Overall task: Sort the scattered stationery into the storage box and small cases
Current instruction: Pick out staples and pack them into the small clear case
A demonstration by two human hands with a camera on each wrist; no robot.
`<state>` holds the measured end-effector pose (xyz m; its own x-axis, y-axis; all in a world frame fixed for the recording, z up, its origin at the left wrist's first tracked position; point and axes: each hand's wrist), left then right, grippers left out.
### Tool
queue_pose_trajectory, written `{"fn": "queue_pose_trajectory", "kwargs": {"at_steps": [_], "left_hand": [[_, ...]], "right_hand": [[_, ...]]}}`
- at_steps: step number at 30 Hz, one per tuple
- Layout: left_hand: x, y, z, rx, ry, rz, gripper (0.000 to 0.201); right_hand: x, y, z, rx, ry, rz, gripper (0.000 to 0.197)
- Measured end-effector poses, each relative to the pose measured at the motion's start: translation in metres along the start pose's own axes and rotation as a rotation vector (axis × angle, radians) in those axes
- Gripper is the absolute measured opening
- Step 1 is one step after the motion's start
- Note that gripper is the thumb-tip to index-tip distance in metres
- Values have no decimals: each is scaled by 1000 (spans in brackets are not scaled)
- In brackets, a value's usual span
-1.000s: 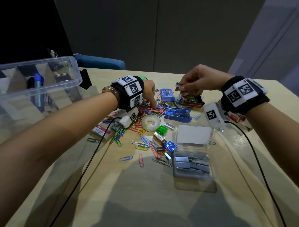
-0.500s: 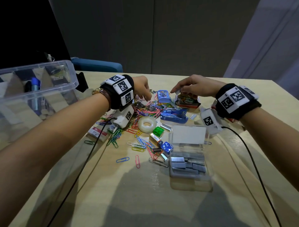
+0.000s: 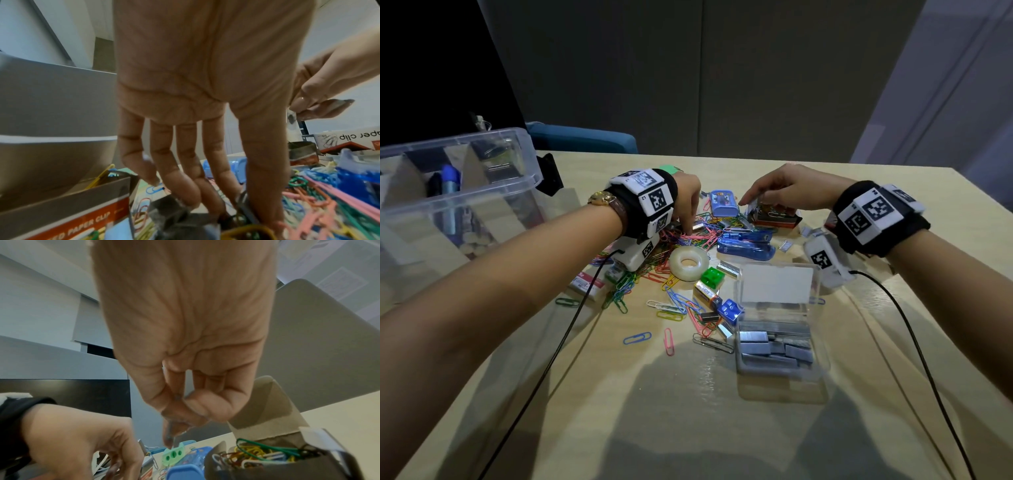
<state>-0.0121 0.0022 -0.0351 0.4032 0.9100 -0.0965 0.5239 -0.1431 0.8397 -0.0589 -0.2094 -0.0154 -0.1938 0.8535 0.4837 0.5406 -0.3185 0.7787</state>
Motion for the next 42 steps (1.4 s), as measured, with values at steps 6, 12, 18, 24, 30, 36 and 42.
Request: {"fn": "queue_pose_trajectory", "kwargs": {"at_steps": [6, 12, 18, 24, 30, 36, 42], "left_hand": [[7, 5, -3, -22, -41, -18, 24], [-2, 1, -21, -293, -330, -70, 22], [-34, -20, -35, 72, -540, 71, 27], [-58, -33, -33, -13, -491, 343, 14], [-53, -27, -38, 0, -474, 215, 21], [-27, -19, -42, -172, -448, -137, 18], [2, -12, -48, -329, -434, -628, 24]], "right_hand": [[3, -4, -9, 44, 55, 59, 26], [-7, 2, -12, -83, 5, -5, 24], [-18, 12, -12, -143, -97, -58, 25], [-15, 12, -17, -162, -76, -57, 27], [-12, 13, -26, -290, 20, 107, 25], [-9, 8, -25, -406, 100, 201, 23], [-18, 5, -29, -463, 138, 244, 30]]}}
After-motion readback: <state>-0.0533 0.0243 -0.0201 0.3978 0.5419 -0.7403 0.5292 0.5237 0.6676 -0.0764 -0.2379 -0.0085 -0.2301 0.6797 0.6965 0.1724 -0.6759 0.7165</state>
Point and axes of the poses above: each hand's wrist, its own z-axis towards the middle knuckle, its own y-axis out of the back of the hand, x = y × z, and after that the axes turned 14 degrees about x, right-handed
